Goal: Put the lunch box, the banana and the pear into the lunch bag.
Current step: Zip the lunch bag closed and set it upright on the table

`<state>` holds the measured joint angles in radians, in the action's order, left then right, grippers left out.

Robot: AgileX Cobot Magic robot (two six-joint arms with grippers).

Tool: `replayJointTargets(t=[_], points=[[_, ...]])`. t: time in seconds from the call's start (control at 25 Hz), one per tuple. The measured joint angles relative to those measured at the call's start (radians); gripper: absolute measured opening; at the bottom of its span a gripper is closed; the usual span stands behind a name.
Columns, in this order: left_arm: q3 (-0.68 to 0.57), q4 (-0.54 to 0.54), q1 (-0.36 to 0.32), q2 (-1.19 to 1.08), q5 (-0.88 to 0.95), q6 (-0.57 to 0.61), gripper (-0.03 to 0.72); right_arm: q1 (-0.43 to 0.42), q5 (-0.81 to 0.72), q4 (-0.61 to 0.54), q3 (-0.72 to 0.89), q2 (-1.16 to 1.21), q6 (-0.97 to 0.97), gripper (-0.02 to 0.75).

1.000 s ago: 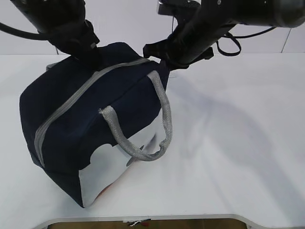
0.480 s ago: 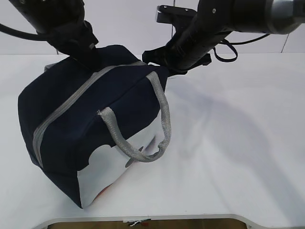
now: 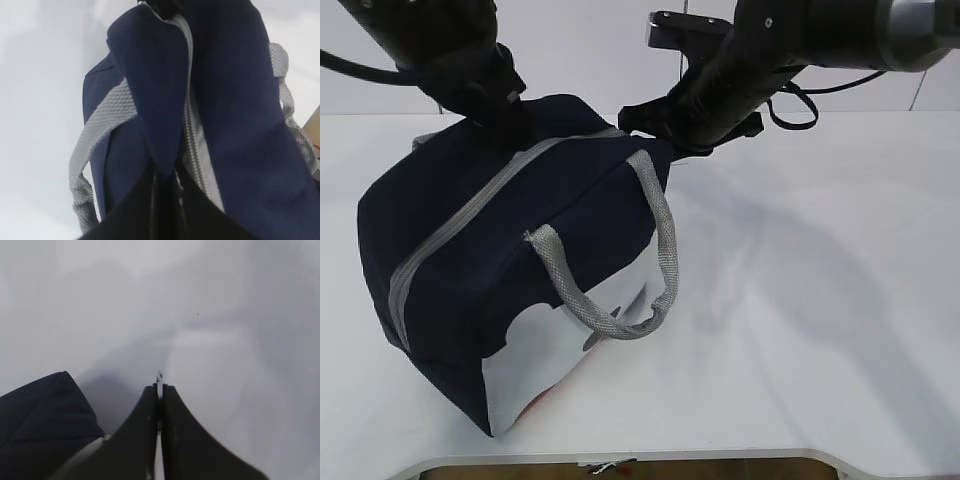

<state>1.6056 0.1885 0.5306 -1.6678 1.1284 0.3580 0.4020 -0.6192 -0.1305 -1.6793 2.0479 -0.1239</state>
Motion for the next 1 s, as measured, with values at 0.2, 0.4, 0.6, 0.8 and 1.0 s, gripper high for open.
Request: replayJointTargets(t=[0.2, 0.4, 0.6, 0.8, 1.0], points=[[0.000, -0.025, 0.000, 0.003, 0.002, 0.000, -0.004, 0.000, -0.006, 0.006, -0.024, 0.007, 0.000, 0.074], [0.000, -0.031, 0.000, 0.006, 0.008, 0.000, -0.004, 0.000, -0.051, 0.021, -0.088, 0.007, 0.000, 0.274], [0.000, -0.033, 0.000, -0.003, 0.010, 0.015, -0.004, 0.000, -0.164, 0.045, -0.181, 0.007, 0.002, 0.404], [0.002, -0.033, 0.000, -0.042, 0.008, 0.047, -0.004, 0.000, -0.330, 0.148, -0.278, -0.013, 0.002, 0.418], [0.004, -0.026, 0.000, -0.071, -0.025, 0.061, -0.004, 0.000, -0.518, 0.274, -0.351, -0.044, 0.004, 0.418]])
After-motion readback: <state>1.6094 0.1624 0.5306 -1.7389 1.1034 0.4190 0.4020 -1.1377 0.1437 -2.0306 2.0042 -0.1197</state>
